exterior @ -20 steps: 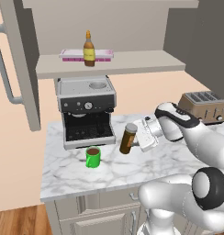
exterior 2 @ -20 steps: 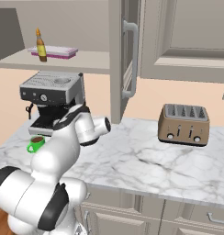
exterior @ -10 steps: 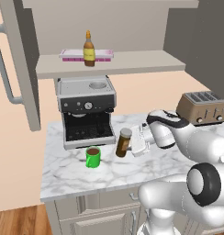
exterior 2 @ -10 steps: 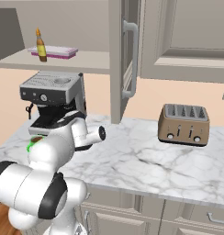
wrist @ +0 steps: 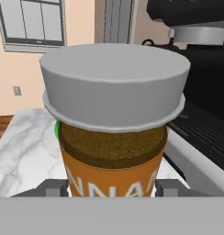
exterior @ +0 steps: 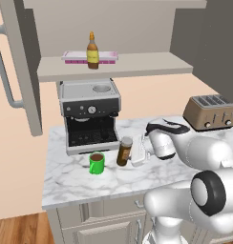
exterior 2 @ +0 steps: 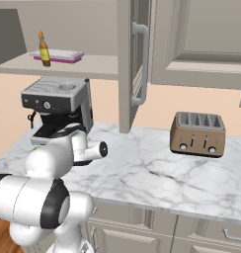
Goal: Pick the cinnamon and honey bottle from the cabinet and place them next to the mug.
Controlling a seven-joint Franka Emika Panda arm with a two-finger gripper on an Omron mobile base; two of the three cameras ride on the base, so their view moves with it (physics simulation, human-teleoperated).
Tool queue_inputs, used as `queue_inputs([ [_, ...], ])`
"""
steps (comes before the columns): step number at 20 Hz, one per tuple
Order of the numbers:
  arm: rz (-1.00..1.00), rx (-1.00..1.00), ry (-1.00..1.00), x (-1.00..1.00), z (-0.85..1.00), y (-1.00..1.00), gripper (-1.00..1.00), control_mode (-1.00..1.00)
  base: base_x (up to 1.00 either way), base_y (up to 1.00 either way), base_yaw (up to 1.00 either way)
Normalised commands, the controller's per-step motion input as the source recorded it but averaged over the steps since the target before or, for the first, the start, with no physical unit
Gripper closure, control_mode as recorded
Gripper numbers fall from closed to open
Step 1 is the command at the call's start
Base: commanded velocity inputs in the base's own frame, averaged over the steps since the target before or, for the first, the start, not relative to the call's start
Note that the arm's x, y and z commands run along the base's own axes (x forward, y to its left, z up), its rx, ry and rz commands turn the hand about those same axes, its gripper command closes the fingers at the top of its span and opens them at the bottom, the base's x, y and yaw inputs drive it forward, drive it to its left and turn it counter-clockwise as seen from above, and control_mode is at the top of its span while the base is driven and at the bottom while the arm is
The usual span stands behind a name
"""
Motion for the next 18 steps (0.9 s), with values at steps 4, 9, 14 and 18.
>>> queue_inputs([
  [4,0.00,0.00,0.00,0.00,-0.04,0.19,1.00,-1.00,0.00,0.00,0.00],
  [9,0.00,-0.01,0.01,0.03,-0.06,0.14,1.00,-1.00,0.00,0.00,0.00],
  [14,0.00,-0.03,0.02,0.15,-0.21,0.02,1.00,-1.00,0.00,0.00,0.00],
  [18,0.00,-0.02,0.04,0.15,-0.24,0.00,1.00,-1.00,0.00,0.00,0.00],
])
